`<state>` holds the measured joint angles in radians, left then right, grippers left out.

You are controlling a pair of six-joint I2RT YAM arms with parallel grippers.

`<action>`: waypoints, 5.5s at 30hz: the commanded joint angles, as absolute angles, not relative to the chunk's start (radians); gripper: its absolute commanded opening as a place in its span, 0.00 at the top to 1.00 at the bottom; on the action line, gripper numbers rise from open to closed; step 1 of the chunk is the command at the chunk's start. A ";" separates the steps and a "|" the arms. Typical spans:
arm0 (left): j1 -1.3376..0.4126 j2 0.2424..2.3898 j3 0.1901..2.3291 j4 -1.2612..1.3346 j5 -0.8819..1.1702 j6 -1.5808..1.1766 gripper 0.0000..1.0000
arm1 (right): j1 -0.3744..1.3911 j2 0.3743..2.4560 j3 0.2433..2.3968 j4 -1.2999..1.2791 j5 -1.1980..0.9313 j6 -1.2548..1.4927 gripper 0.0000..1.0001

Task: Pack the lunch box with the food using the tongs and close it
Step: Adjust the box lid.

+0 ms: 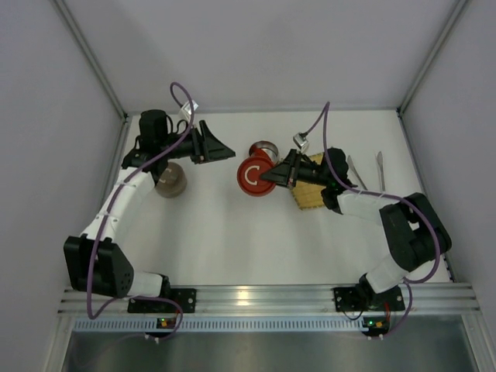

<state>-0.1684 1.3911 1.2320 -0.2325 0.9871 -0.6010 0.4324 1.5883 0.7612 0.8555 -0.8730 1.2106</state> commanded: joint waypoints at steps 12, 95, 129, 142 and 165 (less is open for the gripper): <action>-0.368 1.423 1.307 -0.429 0.804 -0.443 0.28 | 0.428 1.526 0.782 0.769 -0.796 1.151 1.00; -0.413 1.526 1.212 0.097 0.948 -0.921 0.62 | 0.469 1.559 0.821 1.020 -0.808 1.256 1.00; -0.462 1.563 1.391 -0.183 0.739 -0.666 0.74 | 0.477 1.598 0.930 1.163 -0.673 1.450 1.00; -0.439 1.554 1.505 -0.506 0.568 -0.353 1.00 | 0.419 1.556 0.911 0.939 -0.798 1.258 0.62; -0.486 1.812 1.824 -0.722 0.563 -0.183 1.00 | 0.285 1.488 0.908 0.402 -0.810 0.849 0.29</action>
